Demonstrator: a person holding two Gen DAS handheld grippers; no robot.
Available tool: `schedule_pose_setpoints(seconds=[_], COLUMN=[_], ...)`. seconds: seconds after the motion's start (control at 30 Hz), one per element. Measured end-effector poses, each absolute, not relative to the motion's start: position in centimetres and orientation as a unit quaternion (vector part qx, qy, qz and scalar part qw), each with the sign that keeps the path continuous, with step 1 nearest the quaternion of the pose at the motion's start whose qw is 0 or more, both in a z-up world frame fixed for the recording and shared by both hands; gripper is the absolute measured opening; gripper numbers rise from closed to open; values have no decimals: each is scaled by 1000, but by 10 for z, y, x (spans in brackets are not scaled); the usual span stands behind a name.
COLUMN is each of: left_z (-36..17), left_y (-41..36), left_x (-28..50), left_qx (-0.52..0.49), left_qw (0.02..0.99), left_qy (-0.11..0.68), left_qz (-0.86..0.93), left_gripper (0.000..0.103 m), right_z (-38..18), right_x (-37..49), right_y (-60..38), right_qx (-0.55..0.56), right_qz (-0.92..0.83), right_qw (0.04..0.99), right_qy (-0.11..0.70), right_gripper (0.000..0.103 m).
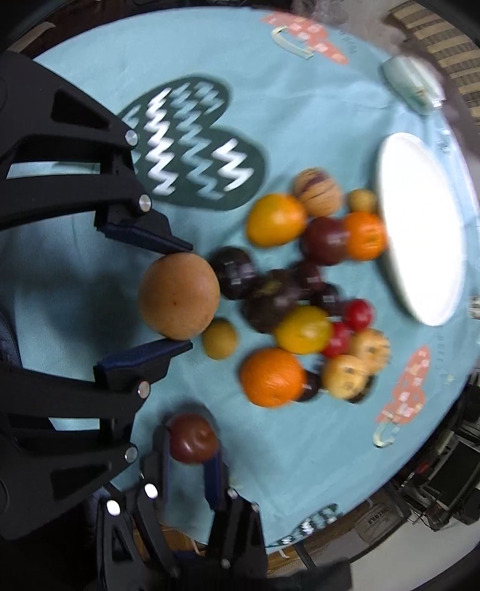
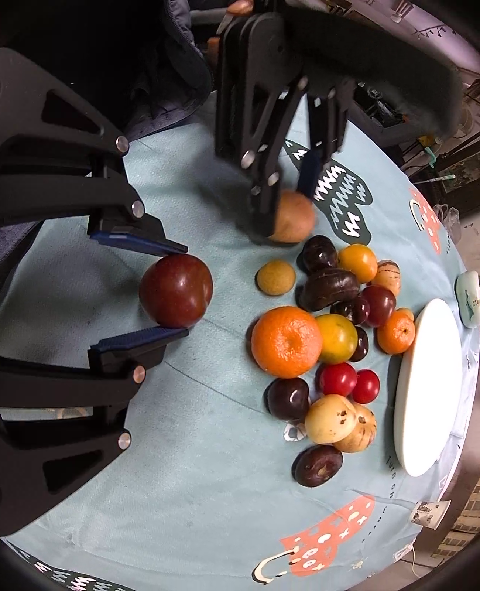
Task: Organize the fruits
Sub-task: 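Carry both fruits to the white plate and release them there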
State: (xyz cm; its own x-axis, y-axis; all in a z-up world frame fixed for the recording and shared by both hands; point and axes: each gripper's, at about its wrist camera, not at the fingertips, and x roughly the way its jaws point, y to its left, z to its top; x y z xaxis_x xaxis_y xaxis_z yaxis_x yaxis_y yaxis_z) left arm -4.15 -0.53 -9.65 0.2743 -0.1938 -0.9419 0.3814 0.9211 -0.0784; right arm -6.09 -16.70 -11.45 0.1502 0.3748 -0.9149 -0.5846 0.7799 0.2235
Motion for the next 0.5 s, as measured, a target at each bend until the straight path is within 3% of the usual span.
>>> schedule_pose_setpoints(seconds=[0.3,0.5], left_z=[-28,-24], left_y=[-19,-27], left_x=[33,104], left_qx=[96,92], left_qw=[852,868], left_qy=[495,477], left_qz=[-140,-97], left_gripper=[47,47], right_z=[-55,-30], right_x=[11,94], right_y=[-168,-173], right_qx=[-91,-61], right_qz=[319,280], right_qw=[801,842], right_qy=[498,457], right_gripper=[38,38])
